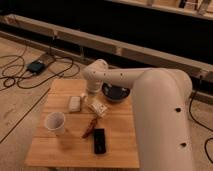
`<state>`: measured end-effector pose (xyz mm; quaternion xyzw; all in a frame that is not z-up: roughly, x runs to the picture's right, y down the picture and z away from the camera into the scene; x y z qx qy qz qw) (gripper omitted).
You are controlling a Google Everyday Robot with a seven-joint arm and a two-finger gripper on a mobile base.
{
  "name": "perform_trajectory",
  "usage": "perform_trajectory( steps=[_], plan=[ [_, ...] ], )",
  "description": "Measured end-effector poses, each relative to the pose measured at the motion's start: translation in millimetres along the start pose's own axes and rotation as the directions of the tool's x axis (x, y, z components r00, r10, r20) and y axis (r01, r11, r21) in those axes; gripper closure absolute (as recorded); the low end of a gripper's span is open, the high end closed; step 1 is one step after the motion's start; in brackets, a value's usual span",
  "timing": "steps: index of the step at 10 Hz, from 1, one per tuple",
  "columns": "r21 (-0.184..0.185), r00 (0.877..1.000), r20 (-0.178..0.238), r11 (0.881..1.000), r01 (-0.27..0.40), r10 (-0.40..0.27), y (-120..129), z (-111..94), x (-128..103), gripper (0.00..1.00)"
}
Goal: Stand the bottle upright
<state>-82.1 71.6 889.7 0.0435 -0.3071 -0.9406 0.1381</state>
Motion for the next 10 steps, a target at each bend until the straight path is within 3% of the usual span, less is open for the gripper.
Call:
perform_trajectory(
  steps=[5,10],
  plan=[
    [0.052,1.000,-0.006,0.999,-0.017,0.018,-11.4,27.1,-3.3,0.37],
    [0.040,1.000,0.000,0.999,-0.021,0.021,-9.0,37.5,-11.1,0.37]
  ],
)
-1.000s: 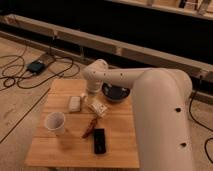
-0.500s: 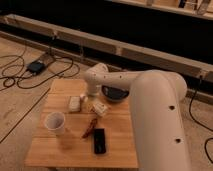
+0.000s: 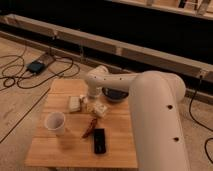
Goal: Stand the bottle upright
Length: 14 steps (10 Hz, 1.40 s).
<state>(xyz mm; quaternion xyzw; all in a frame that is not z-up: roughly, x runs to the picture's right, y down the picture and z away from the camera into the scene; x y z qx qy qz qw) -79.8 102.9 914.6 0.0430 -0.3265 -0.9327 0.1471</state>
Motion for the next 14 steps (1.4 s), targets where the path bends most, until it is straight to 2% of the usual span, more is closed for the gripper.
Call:
perform_trajectory(
  steps=[1,3,4,7,9,12,14],
  plan=[
    [-0.008,1.000,0.006,1.000,0.000,0.000,1.8,1.0,-3.1,0.40],
    [-0.026,1.000,0.015,1.000,-0.001,0.001,5.0,0.6,-8.1,0.58],
    [-0.037,1.000,0.018,0.999,-0.003,0.004,6.2,-0.1,-11.5,0.71],
    [-0.058,1.000,0.011,0.998,-0.009,0.009,5.8,-5.3,-17.4,0.96],
    [-0.073,1.000,-0.014,0.997,-0.008,0.007,2.3,-16.7,-20.1,1.00],
    [-0.103,0.996,-0.084,0.995,-0.014,0.005,-2.9,-46.8,-30.7,1.00],
    [-0.134,0.991,-0.136,0.991,-0.028,0.010,-1.0,-72.7,-51.8,1.00]
  ],
)
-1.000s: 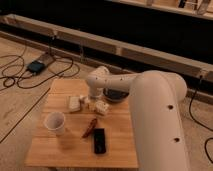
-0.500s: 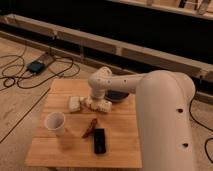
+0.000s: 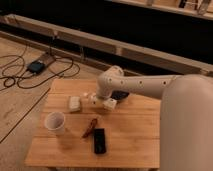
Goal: Stand the bottle upright
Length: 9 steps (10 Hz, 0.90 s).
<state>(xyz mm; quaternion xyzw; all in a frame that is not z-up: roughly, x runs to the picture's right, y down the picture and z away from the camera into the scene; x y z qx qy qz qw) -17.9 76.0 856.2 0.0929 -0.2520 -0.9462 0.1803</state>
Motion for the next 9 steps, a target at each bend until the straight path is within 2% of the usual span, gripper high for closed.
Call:
perform_trajectory(
  steps=[2,5,7,9],
  plan=[
    [-0.025,0.999,-0.041,1.000,-0.018,0.017,6.7,-20.4,-20.0,1.00],
    [-0.061,0.993,-0.103,0.996,-0.068,0.062,21.4,-41.7,-69.9,1.00],
    [-0.060,0.989,-0.110,0.992,-0.109,0.102,25.2,-39.2,-109.1,1.00],
    [-0.047,0.987,-0.092,0.989,-0.138,0.133,23.9,-31.9,-139.8,1.00]
  ],
)
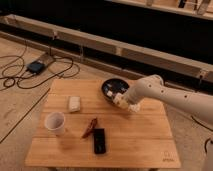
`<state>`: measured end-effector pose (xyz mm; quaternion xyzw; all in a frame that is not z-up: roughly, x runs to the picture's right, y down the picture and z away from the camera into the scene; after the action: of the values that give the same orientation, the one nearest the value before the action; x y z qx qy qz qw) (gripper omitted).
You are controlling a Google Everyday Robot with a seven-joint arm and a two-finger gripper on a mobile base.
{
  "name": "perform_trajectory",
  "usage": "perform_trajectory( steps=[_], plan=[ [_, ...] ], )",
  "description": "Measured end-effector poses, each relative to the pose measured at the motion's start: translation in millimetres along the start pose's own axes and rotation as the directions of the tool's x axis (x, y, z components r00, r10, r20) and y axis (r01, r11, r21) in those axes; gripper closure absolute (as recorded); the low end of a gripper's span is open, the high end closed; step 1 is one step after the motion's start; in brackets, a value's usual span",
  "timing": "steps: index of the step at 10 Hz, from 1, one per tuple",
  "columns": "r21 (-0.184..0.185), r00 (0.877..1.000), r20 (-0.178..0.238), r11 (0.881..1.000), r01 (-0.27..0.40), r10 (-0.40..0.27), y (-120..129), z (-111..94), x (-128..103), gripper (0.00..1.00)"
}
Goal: Stand the bottle upright
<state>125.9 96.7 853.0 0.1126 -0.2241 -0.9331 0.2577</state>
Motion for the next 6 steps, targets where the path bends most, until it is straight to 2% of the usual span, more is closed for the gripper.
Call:
perform_trajectory(
  steps=[2,6],
  plan=[
    [0.014,0.999,0.034,0.999,-0.031,0.030,-0.6,4.1,-34.0,1.00],
    [0.057,0.993,0.114,0.998,-0.039,0.033,-11.9,9.4,-78.0,1.00]
  ],
)
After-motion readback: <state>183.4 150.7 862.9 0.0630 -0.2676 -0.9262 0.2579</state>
